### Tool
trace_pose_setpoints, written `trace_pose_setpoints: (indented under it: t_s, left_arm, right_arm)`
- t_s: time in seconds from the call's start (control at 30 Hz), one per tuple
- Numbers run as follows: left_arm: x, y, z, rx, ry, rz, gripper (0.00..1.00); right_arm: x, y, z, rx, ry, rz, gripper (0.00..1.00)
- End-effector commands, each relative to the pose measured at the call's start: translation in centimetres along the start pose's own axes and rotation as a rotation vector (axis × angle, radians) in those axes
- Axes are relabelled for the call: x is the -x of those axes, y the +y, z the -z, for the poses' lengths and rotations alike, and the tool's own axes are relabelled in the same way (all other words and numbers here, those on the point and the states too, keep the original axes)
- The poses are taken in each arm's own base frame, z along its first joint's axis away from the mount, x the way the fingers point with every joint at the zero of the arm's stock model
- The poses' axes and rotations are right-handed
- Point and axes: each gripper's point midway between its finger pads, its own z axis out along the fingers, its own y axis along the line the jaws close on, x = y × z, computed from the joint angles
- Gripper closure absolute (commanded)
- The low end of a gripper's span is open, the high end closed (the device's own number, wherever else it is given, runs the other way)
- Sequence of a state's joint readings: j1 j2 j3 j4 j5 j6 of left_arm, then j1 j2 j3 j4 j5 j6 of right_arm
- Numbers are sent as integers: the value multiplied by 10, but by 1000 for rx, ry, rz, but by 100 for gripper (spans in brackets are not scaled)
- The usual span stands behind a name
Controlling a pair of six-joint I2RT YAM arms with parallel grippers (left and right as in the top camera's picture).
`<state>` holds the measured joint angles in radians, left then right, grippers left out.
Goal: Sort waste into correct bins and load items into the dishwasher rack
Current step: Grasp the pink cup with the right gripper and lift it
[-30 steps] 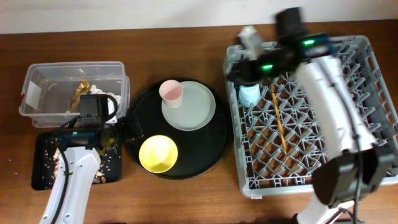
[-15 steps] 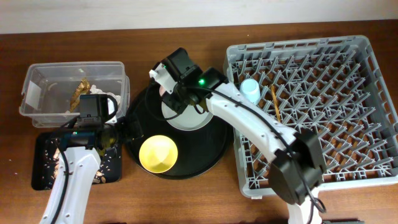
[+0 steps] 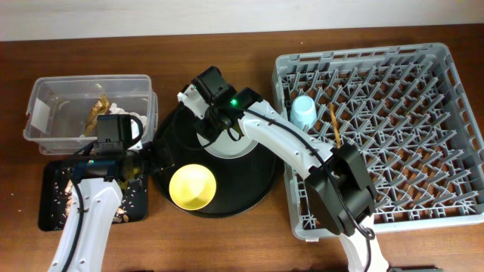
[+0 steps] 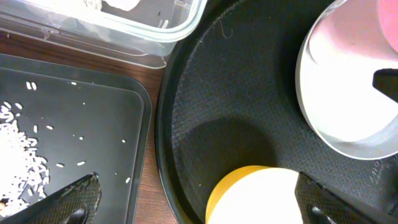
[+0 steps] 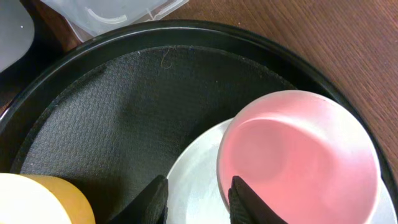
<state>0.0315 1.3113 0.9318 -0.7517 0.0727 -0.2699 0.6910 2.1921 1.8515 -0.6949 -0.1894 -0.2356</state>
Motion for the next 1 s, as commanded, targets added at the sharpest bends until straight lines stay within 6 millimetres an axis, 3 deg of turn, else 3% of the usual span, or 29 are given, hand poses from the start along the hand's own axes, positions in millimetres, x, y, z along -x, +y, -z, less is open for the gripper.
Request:
trace_pose_setpoints:
  t_s: [0.0,0.2,0.33,0.47,0.6,0.7,0.83,0.97]
  left_arm:
    - [6,-2,3,-13,-14,2,1]
    - [6,-2,3,-13,-14,2,1]
    - [6,-2,3,-13,-14,2,1]
    - [6,-2,3,-13,-14,2,1]
    - [6,-2,3,-13,-14,2,1]
    - [6,-2,3,-13,-14,2,1]
    - [6,-2,3,-13,-14,2,1]
    - [6,-2,3,-13,-14,2,1]
  right_arm:
    - [-10,3,-17,24,28,-10,75]
    - [-13,-7,-18,-31,46,-10,83]
    - [-12,-8,-18,-38,43,-10,96]
    - [0,-1,4,-8,21,-8,96]
    - [24,25,74,130,-50,-22,96]
    - [30,26,127,178,-105,-92,96]
    - [3,0,191,263,-108,-264,96]
    - [-39,-25,213,400,-75,-391,96]
